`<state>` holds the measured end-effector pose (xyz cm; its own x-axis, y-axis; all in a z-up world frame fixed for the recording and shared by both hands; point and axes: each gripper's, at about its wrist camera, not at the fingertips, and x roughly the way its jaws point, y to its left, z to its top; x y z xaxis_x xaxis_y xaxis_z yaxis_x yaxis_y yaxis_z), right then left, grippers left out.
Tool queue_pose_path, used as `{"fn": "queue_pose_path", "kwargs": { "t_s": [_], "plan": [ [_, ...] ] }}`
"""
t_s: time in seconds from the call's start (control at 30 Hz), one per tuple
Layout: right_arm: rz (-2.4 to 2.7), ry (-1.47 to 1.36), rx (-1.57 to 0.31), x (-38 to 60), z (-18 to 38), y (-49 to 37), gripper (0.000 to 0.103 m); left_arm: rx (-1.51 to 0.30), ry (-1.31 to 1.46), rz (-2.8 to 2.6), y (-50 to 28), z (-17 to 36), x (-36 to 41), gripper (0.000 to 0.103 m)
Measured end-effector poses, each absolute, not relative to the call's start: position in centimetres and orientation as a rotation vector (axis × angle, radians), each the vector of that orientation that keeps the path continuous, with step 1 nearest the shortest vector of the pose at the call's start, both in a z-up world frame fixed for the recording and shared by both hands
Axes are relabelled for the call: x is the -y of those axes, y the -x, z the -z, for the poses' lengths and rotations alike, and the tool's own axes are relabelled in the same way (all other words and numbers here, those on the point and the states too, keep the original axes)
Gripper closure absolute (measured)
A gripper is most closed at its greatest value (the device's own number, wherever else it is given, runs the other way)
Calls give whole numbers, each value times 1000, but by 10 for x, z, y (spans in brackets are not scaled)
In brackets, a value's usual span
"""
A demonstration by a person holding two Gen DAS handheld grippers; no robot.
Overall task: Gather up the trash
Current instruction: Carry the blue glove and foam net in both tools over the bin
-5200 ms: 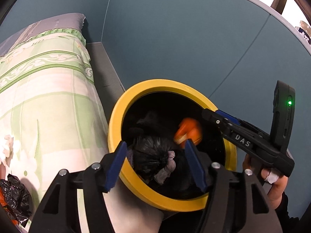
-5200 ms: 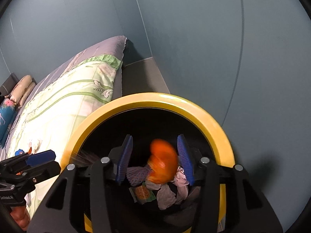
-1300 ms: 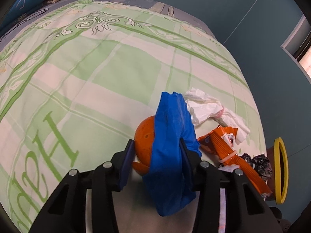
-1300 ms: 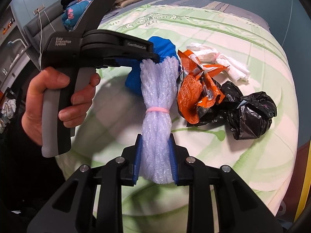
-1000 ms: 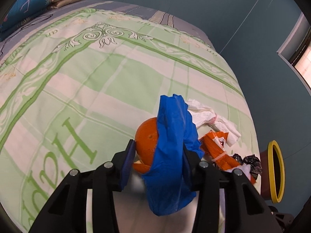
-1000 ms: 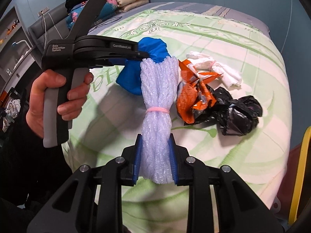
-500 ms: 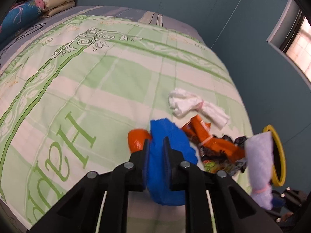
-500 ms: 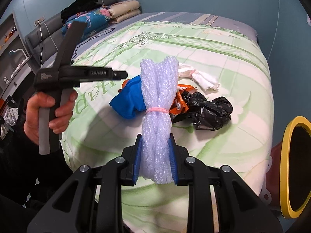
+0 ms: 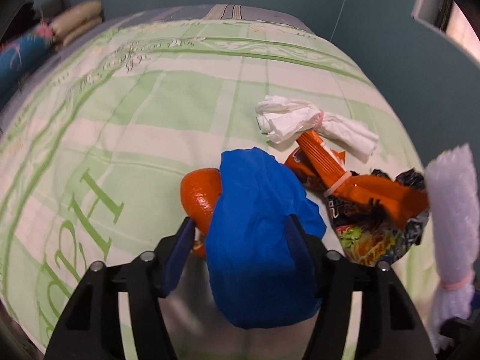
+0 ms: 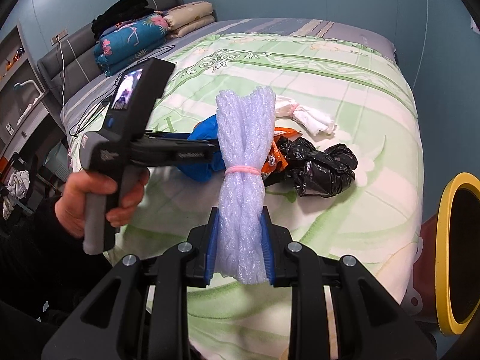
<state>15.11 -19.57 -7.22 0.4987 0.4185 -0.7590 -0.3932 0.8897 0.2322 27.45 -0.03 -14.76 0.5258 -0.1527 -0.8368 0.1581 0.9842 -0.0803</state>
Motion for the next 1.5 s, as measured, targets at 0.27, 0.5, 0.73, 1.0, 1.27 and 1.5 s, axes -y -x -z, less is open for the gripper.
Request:
{"fn": "queue_pose_path", "kwargs": {
  "t_s": [0.27,0.5,0.73,1.0,1.27,1.5],
  "plan": [
    [-474,-45,-922,204,71,-152,79,-942,-162,122,-255,136,32,98],
    [-427,-49,-909,218,62,-149,79,-890,-143,153,-236,120,38,101],
    [-396,-58,-894,224,51,-147,79,-848,42,210,-230,79,-7,101],
    [-447,-87,-870,218,41,-147,79,-737,139,129,-214,23,-73,101],
    [-443,-119,-820,238,27,-152,79,-719,118,160,-199,3,-58,101],
    [-363,-155,-763,281,14,-156,79,-686,69,289,-196,-14,7,101]
  ]
}}
